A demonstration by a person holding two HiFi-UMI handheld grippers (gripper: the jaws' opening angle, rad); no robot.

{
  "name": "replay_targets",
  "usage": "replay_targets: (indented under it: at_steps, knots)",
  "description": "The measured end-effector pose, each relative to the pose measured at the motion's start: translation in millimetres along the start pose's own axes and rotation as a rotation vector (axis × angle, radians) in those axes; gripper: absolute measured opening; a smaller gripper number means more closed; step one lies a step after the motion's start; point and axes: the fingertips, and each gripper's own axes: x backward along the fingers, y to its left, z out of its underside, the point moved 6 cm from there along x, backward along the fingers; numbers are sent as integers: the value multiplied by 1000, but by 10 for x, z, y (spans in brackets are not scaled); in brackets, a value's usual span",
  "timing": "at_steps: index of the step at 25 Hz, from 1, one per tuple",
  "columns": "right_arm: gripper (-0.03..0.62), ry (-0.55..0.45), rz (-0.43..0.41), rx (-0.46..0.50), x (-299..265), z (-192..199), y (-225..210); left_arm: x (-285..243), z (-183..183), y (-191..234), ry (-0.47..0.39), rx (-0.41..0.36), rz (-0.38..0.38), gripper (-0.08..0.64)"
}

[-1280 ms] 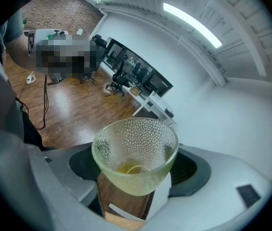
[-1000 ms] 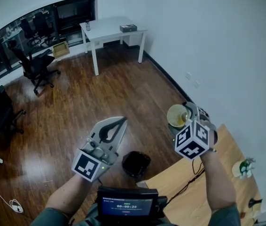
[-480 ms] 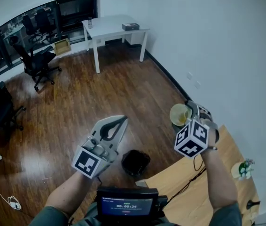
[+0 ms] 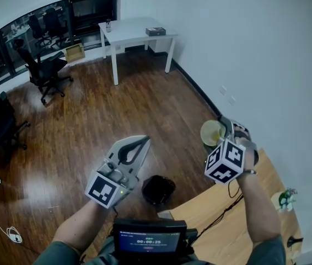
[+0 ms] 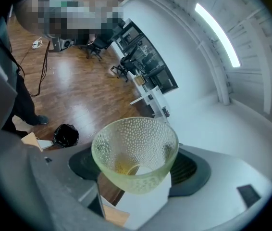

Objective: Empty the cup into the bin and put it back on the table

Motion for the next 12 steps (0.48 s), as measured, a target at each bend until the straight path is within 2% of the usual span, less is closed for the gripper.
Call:
replay_targets:
  at_steps: [12]
  knots:
    - [397,26,22,97,35,-55,-48,107,-88,16,-2,-20,-26,-2]
